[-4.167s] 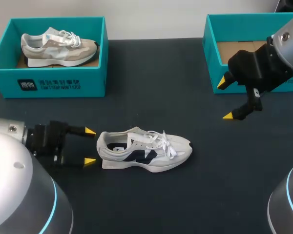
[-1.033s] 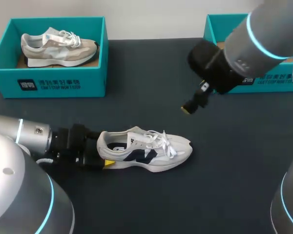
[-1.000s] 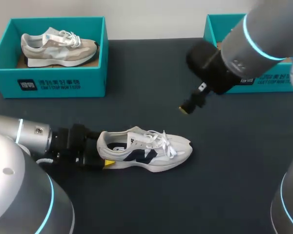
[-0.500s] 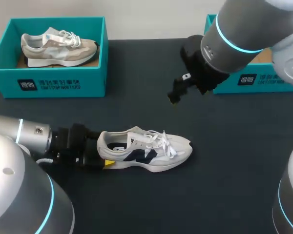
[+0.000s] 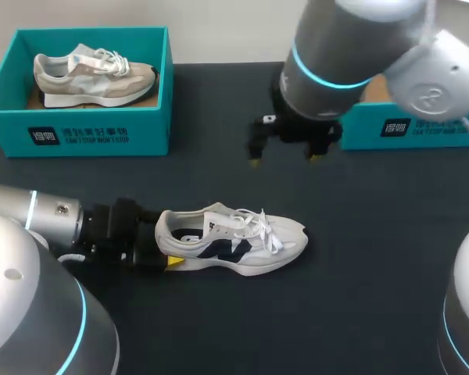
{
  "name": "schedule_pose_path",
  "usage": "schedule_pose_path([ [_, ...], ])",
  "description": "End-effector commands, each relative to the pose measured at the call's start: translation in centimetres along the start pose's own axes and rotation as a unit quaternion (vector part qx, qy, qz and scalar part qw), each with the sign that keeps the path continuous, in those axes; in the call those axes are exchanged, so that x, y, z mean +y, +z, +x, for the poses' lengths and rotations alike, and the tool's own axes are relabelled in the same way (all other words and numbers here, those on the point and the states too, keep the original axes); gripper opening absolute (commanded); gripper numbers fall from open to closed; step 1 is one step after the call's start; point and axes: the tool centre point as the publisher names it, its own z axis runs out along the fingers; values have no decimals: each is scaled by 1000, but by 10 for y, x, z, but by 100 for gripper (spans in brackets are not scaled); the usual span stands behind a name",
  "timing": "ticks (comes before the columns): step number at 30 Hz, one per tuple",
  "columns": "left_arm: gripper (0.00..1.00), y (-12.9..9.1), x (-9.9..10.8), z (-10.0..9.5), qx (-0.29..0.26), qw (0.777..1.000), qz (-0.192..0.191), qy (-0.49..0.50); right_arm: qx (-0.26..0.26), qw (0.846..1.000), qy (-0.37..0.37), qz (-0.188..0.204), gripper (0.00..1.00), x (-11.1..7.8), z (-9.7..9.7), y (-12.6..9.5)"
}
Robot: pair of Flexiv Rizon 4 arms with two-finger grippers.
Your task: Take the shoe out of the shoebox, open the shoe tongue, remove and reinsert the insole, then place the shoe into the shoebox
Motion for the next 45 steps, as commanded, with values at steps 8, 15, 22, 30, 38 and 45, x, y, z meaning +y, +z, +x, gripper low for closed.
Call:
schedule_pose_path([
  [8,0,3,3,-1,0,1000,-1,0,-88,995,49,13,100,-15,74,55],
  [15,0,3,3,-1,0,1000,-1,0,-100,993,53,38,100,-33,95,70],
  [22,0,3,3,-1,0,1000,-1,0,-103,991,69,51,100,-47,110,85],
  [30,0,3,3,-1,0,1000,-1,0,-117,988,63,75,100,-64,120,97],
  [38,0,3,3,-1,0,1000,-1,0,-117,988,63,75,100,-64,120,97],
  [45,0,3,3,-1,0,1000,-1,0,-117,988,63,75,100,-64,120,97],
])
